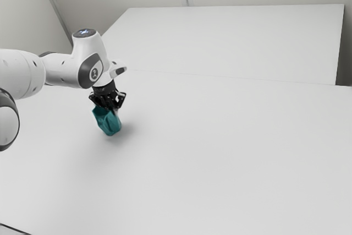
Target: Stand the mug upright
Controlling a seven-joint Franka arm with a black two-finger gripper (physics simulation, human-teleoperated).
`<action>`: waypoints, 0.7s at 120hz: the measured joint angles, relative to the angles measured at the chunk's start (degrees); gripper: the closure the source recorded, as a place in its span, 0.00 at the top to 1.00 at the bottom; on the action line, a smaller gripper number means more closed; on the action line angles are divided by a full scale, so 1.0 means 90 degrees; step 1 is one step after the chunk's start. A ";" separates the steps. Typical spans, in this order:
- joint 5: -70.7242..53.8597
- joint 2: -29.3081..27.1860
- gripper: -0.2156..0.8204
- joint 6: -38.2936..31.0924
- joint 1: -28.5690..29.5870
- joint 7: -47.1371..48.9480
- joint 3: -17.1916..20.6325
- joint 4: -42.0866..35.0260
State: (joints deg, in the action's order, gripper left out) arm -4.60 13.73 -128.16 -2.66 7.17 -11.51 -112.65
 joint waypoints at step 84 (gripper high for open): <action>0.0184 -0.1136 0.72 0.1003 0.0015 -0.0208 0.0126 0.0807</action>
State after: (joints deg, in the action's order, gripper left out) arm -2.95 3.51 -119.13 -2.52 5.30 -10.38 -105.39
